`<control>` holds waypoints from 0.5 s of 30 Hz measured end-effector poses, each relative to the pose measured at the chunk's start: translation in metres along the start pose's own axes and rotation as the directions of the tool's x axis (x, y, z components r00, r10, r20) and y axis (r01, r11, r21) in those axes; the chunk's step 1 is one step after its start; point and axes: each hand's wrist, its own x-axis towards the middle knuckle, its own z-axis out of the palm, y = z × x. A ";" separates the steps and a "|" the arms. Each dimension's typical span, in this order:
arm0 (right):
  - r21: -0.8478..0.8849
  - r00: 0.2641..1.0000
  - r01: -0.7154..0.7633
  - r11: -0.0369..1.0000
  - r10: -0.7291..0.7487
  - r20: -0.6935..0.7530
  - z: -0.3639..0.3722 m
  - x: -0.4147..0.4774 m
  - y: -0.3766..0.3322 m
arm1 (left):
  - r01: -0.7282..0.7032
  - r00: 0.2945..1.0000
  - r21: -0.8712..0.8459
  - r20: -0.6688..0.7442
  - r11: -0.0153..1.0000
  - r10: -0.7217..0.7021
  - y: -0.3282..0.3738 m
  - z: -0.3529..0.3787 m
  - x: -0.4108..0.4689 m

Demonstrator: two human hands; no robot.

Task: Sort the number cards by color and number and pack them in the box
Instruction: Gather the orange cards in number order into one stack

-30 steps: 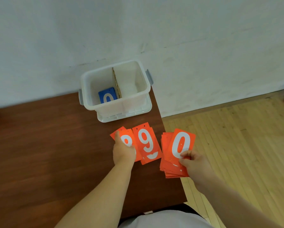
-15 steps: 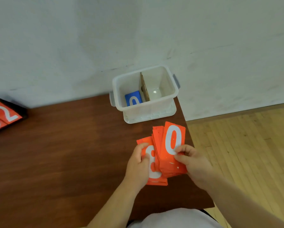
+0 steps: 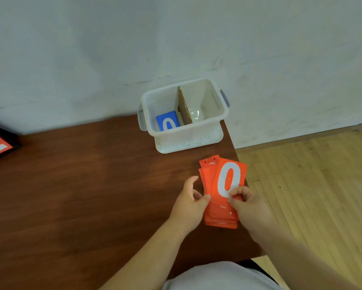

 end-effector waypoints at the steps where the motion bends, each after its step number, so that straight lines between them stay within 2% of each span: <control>1: 0.034 0.998 -0.025 0.999 0.027 -0.057 -0.009 0.002 0.005 | 0.063 0.996 0.070 -0.061 0.996 -0.059 -0.002 0.010 0.009; 4: 0.098 0.980 -0.087 0.991 0.103 -0.173 -0.041 0.008 0.024 | 0.270 0.955 0.205 -0.180 0.941 -0.234 0.003 0.043 0.038; 6: 0.119 0.968 -0.113 0.987 0.136 -0.209 -0.063 0.011 0.036 | 0.339 0.930 0.278 -0.239 0.898 -0.277 0.016 0.065 0.058; 11: 0.145 0.957 -0.171 0.975 0.199 -0.213 -0.105 0.017 0.057 | 0.364 0.920 0.439 -0.306 0.821 -0.244 0.039 0.117 0.088; 15: 0.152 0.958 -0.170 0.974 0.200 -0.207 -0.130 0.029 0.061 | 0.300 0.934 0.457 -0.320 0.837 -0.160 0.040 0.134 0.088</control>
